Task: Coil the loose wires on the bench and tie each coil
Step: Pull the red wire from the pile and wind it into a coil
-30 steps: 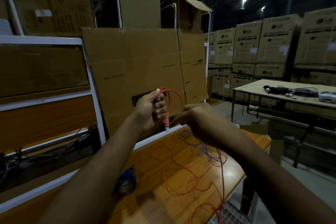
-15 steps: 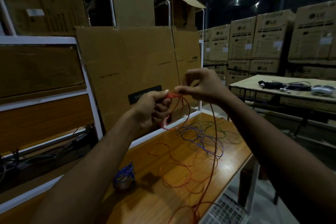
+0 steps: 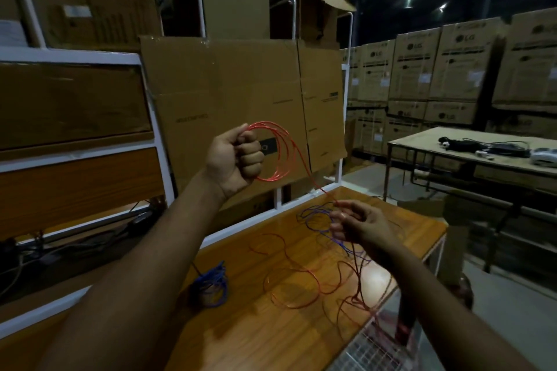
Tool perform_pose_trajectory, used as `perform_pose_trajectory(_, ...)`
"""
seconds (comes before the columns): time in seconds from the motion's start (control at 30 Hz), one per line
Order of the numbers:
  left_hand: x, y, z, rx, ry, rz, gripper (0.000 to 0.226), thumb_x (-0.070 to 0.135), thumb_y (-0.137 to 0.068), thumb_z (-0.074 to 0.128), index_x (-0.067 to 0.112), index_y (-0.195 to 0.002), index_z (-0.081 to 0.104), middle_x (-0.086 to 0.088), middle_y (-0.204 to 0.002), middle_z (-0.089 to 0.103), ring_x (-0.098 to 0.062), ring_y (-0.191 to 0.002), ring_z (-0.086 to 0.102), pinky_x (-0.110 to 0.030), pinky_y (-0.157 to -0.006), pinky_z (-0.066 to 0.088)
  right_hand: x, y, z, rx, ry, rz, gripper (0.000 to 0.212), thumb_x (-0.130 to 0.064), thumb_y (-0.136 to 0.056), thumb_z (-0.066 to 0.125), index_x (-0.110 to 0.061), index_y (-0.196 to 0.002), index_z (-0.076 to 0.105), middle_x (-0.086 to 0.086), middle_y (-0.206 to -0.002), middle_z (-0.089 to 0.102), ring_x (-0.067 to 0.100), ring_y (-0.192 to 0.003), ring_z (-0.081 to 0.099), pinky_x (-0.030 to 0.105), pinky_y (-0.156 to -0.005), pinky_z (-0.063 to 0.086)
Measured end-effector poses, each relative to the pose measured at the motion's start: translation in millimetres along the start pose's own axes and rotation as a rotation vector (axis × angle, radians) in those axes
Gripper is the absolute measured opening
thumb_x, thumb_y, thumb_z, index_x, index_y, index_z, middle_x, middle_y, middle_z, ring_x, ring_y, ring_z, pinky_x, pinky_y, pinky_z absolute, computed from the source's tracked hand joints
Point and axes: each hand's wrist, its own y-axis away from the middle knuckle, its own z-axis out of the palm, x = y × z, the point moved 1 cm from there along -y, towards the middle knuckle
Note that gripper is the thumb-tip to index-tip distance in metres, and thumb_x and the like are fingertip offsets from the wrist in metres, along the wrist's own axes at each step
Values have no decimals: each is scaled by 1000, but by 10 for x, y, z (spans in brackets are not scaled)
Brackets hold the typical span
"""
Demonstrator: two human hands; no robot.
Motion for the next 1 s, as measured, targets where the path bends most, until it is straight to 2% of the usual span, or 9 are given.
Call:
perform_pose_trajectory(0.13,-184,-99,117,40,-44,15,41,33,-105,30,23,-66,36,9,-47,26,-7,-38,22,-20,-37,15,-149,83,465,163,157,-66,15,-11,-101,49,-9,-113,59,10,-98,72,22,-72,73,26,-55,56)
perform_pose_trajectory(0.3,-362,-166,173,105,-261,80,44,35,-107,30,21,-66,38,7,-49,27,-8,-40,20,-19,-36,19,-458,205,799,-108,630,132,17,-21,-103,49,-12,-102,63,5,-77,69,8,-50,53,20,-42,39)
perform_pose_trajectory(0.4,-412,-176,131,74,-355,63,44,35,-107,30,20,-67,39,7,-49,28,-7,-38,22,-19,-34,23,-784,317,857,-249,797,18,15,-22,-102,50,-18,-102,65,-4,-82,67,0,-58,59,16,-51,44)
perform_pose_trajectory(0.47,-438,-158,121,56,-421,36,42,35,-107,31,18,-69,40,6,-51,31,-8,-39,26,-20,-36,27,-1020,403,867,-345,868,-108,17,-16,-100,52,-21,-110,65,-9,-94,66,1,-81,65,23,-71,56)
perform_pose_trajectory(0.53,-463,-130,118,43,-509,15,40,34,-107,31,16,-74,43,2,-55,39,-11,-44,36,-21,-42,35,-1188,440,856,-374,1029,-293,24,-13,-98,55,-23,-117,66,-20,-100,60,-3,-88,61,20,-81,54)
perform_pose_trajectory(0.67,-512,-83,170,20,-654,23,36,31,-107,32,9,-84,49,-6,-66,55,-19,-56,53,-24,-55,45,-1394,344,792,-90,1111,-830,19,-9,-89,69,-20,-104,72,-17,-98,60,-8,-84,57,11,-76,53)
perform_pose_trajectory(0.77,-510,-58,227,-48,-542,-77,38,32,-107,31,15,-76,43,4,-52,37,-8,-39,29,-21,-40,17,-1443,149,711,85,1116,-1077,6,-13,-86,71,-12,-91,68,-4,-86,68,-1,-73,58,9,-64,48)
perform_pose_trajectory(0.93,-433,-37,226,-138,-313,-323,40,37,-105,30,18,-70,40,8,-50,28,-6,-38,21,-22,-41,8,-1333,-93,661,166,1296,-876,48,-50,-89,42,-15,-117,59,3,-108,63,11,-83,61,28,-67,57)
perform_pose_trajectory(1.0,-414,-42,221,-139,-256,-364,41,38,-104,31,20,-68,39,9,-48,28,-6,-36,22,-21,-40,9,-1224,-115,705,156,1367,-777,53,-56,-94,27,-22,-115,61,-1,-102,63,13,-84,60,32,-71,55)
